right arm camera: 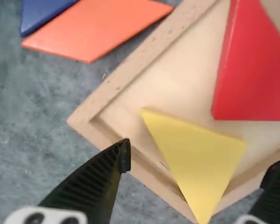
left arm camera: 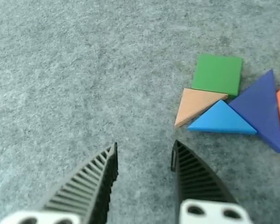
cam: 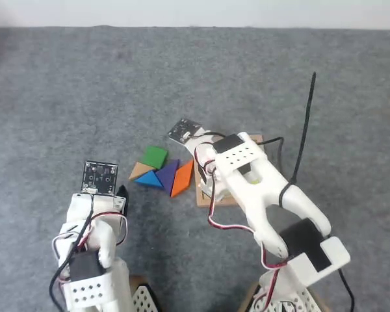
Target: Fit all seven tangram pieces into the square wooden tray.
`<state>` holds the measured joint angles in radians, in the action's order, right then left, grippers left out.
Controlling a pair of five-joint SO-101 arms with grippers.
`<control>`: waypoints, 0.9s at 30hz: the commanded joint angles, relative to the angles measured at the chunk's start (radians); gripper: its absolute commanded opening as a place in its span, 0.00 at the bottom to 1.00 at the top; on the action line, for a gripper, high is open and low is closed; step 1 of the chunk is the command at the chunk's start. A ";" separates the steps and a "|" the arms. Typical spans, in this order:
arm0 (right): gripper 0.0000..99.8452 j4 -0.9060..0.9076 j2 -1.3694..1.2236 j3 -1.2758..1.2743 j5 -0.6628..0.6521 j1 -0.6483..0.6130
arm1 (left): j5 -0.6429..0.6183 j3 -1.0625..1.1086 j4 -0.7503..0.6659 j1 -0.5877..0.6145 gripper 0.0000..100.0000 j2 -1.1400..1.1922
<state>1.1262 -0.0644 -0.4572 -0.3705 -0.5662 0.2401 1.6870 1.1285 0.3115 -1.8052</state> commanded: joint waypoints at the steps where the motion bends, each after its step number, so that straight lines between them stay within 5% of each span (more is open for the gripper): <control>1: 0.44 -0.018 -0.008 0.008 0.021 -0.008 | 0.011 -0.004 0.006 0.000 0.18 -0.011; 23: 0.43 -0.045 -0.150 0.009 0.035 -0.071 | 0.011 -0.004 0.006 0.003 0.18 -0.011; 27: 0.34 -0.038 -0.153 0.009 0.038 -0.044 | 0.011 -0.004 0.006 0.003 0.18 -0.011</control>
<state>1.0740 -0.1903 -0.4358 -0.3337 -0.6183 0.2401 1.6870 1.1285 0.3115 -1.8052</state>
